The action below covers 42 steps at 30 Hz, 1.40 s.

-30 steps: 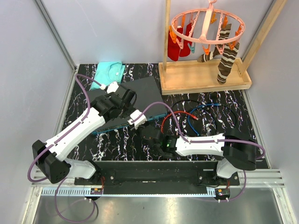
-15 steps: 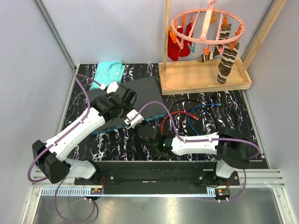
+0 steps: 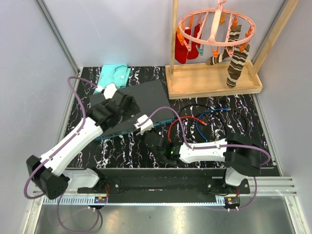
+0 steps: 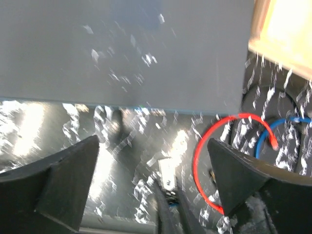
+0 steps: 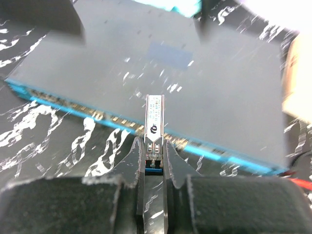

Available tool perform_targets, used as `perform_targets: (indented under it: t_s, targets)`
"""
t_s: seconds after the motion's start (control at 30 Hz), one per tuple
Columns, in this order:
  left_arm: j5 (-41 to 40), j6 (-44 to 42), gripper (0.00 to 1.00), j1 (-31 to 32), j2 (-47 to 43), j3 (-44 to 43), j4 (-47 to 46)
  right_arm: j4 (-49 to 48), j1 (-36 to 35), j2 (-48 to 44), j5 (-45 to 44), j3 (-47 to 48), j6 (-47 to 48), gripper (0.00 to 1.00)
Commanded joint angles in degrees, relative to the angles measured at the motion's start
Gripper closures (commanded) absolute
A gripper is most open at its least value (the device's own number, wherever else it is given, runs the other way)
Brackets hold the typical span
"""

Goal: Insert the plug into the switch port
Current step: Pick up the plug from the center of the board, then insert the plug into the switch port.

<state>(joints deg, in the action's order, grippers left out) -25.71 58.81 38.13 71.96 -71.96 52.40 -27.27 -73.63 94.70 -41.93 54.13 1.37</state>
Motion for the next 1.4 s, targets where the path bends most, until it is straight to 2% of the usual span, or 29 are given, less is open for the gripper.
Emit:
perform_targets:
  t_s: [0.0,0.2,0.5,0.9,1.37]
  targets:
    - [-6.98,-12.79,0.01,-4.01,-8.92,5.49,-9.57,-0.94,-0.64,-0.04,2.81,-3.50,-12.50,1.00]
    - [-0.50,-29.60,0.01,-10.96,-20.53,17.97,-21.97,-7.62,-0.64,5.14,5.54,-6.67,-19.37,1.00]
    - [-1.53,-39.72,0.01,-12.47,-24.76,26.60,-26.20,-15.35,-0.64,17.00,3.88,-3.24,-20.44,1.00]
    - [-9.17,-39.21,0.01,-11.68,-26.70,29.07,-26.48,-19.66,-0.64,23.69,-2.10,0.36,-18.51,1.00]
    - [-10.23,-38.68,0.01,-10.71,-27.40,29.16,-26.12,-22.48,-0.64,27.21,-3.68,4.32,-16.40,1.00]
